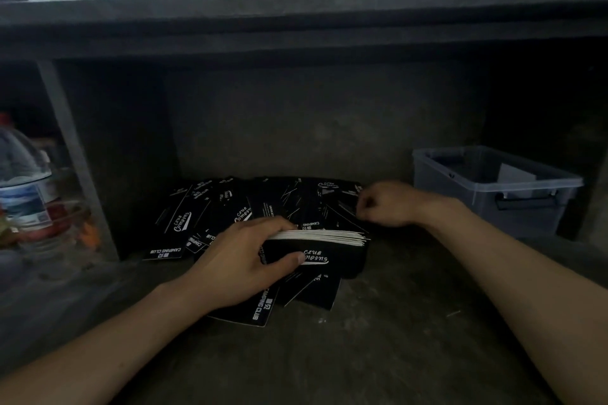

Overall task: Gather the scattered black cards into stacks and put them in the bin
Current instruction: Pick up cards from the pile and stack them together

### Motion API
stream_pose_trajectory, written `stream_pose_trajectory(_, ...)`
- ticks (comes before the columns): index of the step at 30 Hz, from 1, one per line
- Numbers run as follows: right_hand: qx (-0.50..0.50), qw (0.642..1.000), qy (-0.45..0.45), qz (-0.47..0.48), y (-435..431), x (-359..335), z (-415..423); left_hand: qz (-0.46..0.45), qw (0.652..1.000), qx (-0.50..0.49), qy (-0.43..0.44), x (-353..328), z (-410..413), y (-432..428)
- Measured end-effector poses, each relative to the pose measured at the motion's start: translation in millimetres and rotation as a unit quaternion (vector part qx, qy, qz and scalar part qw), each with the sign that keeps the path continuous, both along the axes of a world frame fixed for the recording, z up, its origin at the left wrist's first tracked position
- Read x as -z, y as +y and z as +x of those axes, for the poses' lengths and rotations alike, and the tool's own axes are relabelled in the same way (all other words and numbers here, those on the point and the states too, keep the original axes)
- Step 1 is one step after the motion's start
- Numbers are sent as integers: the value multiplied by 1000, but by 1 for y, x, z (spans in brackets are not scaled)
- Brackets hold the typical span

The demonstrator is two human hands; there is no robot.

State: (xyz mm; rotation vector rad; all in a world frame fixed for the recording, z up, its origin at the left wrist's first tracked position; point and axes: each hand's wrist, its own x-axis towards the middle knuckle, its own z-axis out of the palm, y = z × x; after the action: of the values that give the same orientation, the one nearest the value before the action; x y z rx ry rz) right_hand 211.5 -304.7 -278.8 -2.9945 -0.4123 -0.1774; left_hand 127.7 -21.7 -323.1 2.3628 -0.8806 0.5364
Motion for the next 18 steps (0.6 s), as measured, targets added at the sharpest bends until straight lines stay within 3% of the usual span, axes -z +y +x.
stream_pose_trajectory(3, -13, 996, -70, 46, -9, 3, -3, 0, 1000, -6, -3, -1, -1, -1)
stream_pose_trajectory(5, -31, 994, -36, 99, -6, 10, -7, 3, 1000, -6, -1, -1, -1, -1)
stream_pose_trajectory(12, 24, 998, 22, 52, -7, -2, -11, 6, 1000, -6, -2, -1, -1, 0)
stream_pose_trajectory(15, 63, 995, -67, 36, -12, -12, -18, 7, 1000, -8, -7, 0, 0, 0)
stream_pose_trajectory(18, 53, 975, -150, 157, -15, -25, -28, 7, 1000, -15, -20, 2, 2, 1)
